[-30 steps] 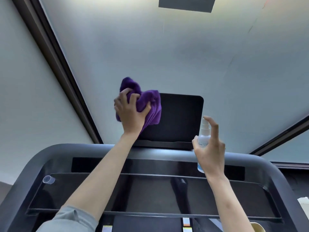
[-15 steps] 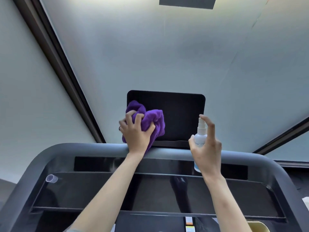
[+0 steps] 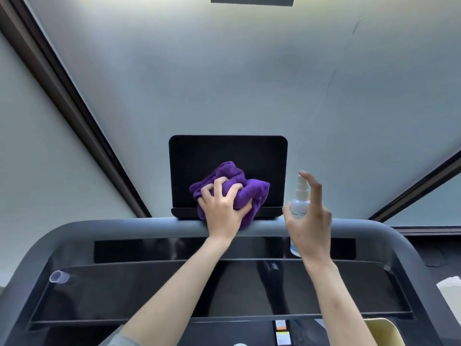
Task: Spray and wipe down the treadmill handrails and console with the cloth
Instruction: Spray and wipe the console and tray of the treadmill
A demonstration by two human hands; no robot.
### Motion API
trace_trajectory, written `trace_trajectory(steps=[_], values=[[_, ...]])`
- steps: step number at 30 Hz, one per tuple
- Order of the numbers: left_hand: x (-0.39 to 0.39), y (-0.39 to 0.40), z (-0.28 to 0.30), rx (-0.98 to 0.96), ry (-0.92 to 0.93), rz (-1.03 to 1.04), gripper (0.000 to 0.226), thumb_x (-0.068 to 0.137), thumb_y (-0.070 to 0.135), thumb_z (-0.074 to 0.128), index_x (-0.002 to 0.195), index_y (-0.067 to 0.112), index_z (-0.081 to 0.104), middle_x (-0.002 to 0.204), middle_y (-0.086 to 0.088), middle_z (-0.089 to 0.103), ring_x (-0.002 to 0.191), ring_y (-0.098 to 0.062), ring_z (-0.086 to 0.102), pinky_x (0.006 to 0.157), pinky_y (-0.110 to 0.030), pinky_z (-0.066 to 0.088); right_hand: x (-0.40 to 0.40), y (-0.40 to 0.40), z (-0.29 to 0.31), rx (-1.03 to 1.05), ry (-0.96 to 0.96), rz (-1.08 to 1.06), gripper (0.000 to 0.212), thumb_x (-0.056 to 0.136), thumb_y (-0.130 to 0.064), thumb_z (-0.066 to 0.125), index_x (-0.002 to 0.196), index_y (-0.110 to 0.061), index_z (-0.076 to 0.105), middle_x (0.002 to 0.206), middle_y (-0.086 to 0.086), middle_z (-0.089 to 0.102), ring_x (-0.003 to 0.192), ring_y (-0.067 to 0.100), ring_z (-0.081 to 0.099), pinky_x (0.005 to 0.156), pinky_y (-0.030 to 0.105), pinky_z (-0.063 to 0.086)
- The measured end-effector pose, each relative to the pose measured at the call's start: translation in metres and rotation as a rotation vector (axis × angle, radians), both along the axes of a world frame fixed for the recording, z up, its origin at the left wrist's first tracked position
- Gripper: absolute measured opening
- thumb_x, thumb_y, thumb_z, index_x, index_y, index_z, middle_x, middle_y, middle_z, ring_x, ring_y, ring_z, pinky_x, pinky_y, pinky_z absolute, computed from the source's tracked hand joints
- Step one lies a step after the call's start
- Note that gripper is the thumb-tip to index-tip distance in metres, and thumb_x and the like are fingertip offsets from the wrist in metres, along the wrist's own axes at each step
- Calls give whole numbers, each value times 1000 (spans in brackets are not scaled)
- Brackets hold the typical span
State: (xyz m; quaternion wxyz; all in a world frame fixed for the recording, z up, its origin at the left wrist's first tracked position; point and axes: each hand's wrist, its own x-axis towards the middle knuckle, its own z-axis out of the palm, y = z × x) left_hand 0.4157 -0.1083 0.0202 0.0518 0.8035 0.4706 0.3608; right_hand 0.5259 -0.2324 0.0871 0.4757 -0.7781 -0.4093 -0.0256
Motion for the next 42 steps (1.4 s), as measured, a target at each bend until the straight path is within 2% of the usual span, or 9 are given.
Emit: trace_trajectory(steps=[5, 8, 14, 17, 24, 31, 36, 40, 42], values=[[50, 33, 58, 120, -102, -33, 33, 79, 51, 67, 102, 28, 70, 128, -9, 54, 115, -37, 44, 90, -51, 32, 13, -5, 4, -3, -4, -10, 69, 80, 1, 64, 132, -36, 38, 48, -1, 37, 45, 20, 40, 50, 30, 43], [84, 42, 68, 20, 69, -68, 42, 81, 58, 63, 115, 35, 63, 139, -8, 42, 127, -37, 33, 99, -54, 23, 20, -11, 4, 11, 4, -26, 70, 80, 0, 66, 132, -38, 37, 53, -3, 45, 46, 18, 47, 50, 30, 47], [76, -7, 32, 19, 130, -162, 34, 72, 47, 75, 101, 29, 70, 122, -6, 58, 107, -39, 51, 83, -48, 39, 27, -22, -1, 12, -2, -23, 68, 81, 0, 66, 131, -35, 38, 57, -1, 49, 46, 17, 47, 47, 17, 40], [64, -17, 31, 43, 130, -284, 28, 72, 41, 78, 94, 25, 72, 113, -8, 61, 99, -40, 54, 78, -46, 39, 30, -24, 0, 8, 0, -10, 68, 81, 0, 66, 132, -34, 37, 54, 0, 48, 45, 17, 48, 49, 24, 45], [91, 25, 70, 112, 108, -195, 33, 82, 48, 66, 108, 28, 69, 131, -11, 51, 118, -39, 44, 95, -52, 34, 33, -30, 0, 1, -7, -54, 71, 81, 0, 67, 132, -38, 36, 59, -5, 46, 46, 16, 49, 47, 31, 48], [40, 1, 35, -23, 101, -180, 22, 84, 34, 73, 101, 19, 72, 114, -14, 60, 87, -37, 52, 67, -47, 51, 19, -30, 0, 5, -3, -35, 69, 80, 2, 65, 131, -35, 37, 54, -5, 42, 46, 20, 46, 49, 36, 47], [8, -12, 23, 76, -69, -43, 24, 82, 40, 72, 101, 24, 71, 118, -9, 56, 101, -32, 49, 80, -44, 44, 16, -38, 0, 80, -4, -71, 69, 80, 3, 66, 131, -33, 39, 81, -23, 55, 51, 25, 51, 54, 39, 52], [42, -41, 4, 122, 99, -250, 28, 77, 40, 75, 101, 25, 72, 123, -13, 59, 108, -39, 54, 91, -51, 42, 12, -46, -3, 56, 1, -66, 67, 82, 2, 67, 132, -31, 38, 93, -6, 60, 55, 23, 56, 59, 44, 55], [52, -51, -6, 101, 190, -269, 34, 72, 42, 79, 102, 27, 72, 120, -12, 62, 100, -38, 59, 85, -51, 47, 10, -47, -5, 40, 1, -64, 65, 82, 1, 66, 132, -31, 38, 82, -2, 59, 53, 22, 55, 57, 43, 55]])
